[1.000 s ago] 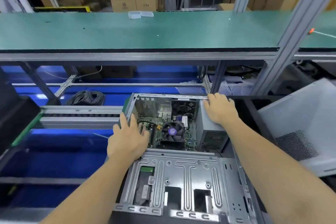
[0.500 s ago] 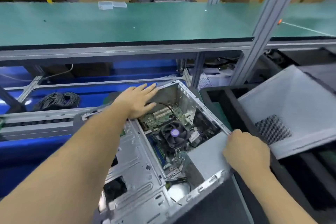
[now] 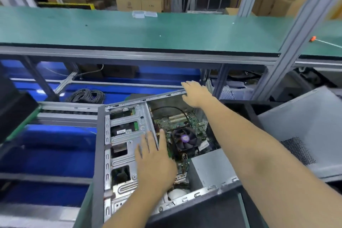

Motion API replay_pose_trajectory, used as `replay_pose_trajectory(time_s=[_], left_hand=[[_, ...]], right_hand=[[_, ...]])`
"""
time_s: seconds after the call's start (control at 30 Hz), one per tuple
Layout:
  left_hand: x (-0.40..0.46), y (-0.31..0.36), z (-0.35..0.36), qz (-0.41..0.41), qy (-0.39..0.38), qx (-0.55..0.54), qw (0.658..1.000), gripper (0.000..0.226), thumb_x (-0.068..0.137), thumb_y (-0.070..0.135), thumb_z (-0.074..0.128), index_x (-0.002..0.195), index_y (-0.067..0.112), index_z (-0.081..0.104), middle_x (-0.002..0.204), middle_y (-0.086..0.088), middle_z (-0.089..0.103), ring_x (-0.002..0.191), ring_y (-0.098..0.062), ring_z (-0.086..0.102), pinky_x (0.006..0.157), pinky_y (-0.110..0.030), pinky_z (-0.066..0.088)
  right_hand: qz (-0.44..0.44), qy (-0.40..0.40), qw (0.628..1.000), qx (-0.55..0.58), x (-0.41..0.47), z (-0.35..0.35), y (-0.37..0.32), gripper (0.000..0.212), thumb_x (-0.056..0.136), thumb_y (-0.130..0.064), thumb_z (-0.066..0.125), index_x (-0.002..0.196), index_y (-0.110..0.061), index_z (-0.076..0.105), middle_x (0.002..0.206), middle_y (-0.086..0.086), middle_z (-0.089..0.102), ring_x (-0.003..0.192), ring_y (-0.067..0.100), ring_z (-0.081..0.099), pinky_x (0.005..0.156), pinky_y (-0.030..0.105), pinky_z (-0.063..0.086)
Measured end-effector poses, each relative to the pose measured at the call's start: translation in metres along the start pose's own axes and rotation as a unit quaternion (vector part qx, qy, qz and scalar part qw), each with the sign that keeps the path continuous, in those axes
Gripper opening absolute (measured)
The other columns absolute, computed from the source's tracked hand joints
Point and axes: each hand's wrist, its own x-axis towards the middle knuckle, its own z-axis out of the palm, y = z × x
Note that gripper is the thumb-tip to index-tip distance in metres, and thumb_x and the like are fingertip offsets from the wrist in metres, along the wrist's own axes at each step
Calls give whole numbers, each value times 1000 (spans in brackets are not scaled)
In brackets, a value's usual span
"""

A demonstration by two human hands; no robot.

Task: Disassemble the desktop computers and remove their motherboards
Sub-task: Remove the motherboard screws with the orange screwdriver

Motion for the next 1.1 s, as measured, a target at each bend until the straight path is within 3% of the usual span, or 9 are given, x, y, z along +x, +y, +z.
replay_pose_trajectory(time_s=[0.1, 0.2, 0.3, 0.5, 0.73, 0.83, 0.97, 1.03, 1.1], left_hand=[[7, -2, 1, -12, -14, -11, 1000, 90, 88, 34, 39, 156, 22, -19, 162, -20, -22, 150, -39, -21, 121, -54, -9], [9, -5, 3, -1, -27, -14, 1000, 94, 82, 34, 36, 155, 21, -21, 160, -20, -28, 148, -37, -27, 118, -52, -14], [15, -9, 2, 18, -37, -18, 999, 90, 86, 32, 36, 156, 18, -19, 159, -19, -31, 147, -33, -31, 118, -51, -16], [37, -20, -12, 111, -84, 12, 990, 88, 89, 21, 38, 157, 14, -17, 161, -14, -28, 149, -27, -28, 120, -48, -14], [104, -31, -33, 260, -180, 85, 945, 95, 88, -1, 39, 156, 29, -21, 160, 1, -34, 148, -15, -28, 121, -49, -16], [136, -43, -41, 339, -154, 147, 916, 93, 91, 0, 39, 157, 38, -15, 159, 8, -32, 148, -14, -27, 121, -51, -15], [175, -61, -59, 406, -72, 327, 850, 95, 97, -1, 42, 153, 42, -22, 161, 6, -31, 152, -21, -19, 123, -49, -6], [180, -62, -64, 400, -61, 327, 854, 104, 96, -5, 43, 145, 46, -33, 161, 2, -32, 153, -23, -15, 124, -48, 2], [170, -50, -63, 400, -45, 238, 884, 101, 96, 0, 43, 146, 47, -31, 163, 1, -27, 154, -22, -9, 124, -46, 10]], right_hand=[[2, -10, 999, -32, 12, 3, 0, 44, 101, -37, 44, 140, -15, 46, 138, 12, 51, 124, 33, 49, 97, 52, 46], [0, 10, 1000, -25, 14, 7, 1, 45, 101, -40, 45, 138, -14, 48, 131, 12, 53, 117, 33, 52, 90, 48, 49], [22, -9, 999, -22, 13, 5, 0, 47, 102, -40, 44, 140, -13, 46, 134, 12, 52, 121, 34, 51, 96, 50, 46], [120, -12, 992, -33, -9, 7, 30, 33, 99, -32, 44, 124, -15, 54, 129, 10, 56, 118, 33, 50, 105, 57, 29], [253, 17, 966, -46, -88, 16, 76, 35, 100, -37, 39, 121, -15, 55, 128, 8, 57, 121, 30, 49, 103, 53, 30], [278, 52, 958, -54, -134, 21, 70, 36, 101, -43, 39, 113, -13, 56, 118, 8, 62, 112, 32, 56, 94, 45, 39], [283, 66, 955, -57, -188, 32, 27, 31, 99, -44, 42, 91, -14, 49, 97, 8, 69, 88, 32, 67, 65, 34, 40], [286, 43, 957, -30, -205, 38, 3, 32, 96, -47, 43, 84, -17, 43, 92, 6, 68, 81, 31, 67, 60, 33, 37], [287, 12, 957, 42, -210, 39, -3, 36, 94, -53, 41, 83, -19, 47, 94, 6, 67, 78, 31, 62, 61, 34, 40]])
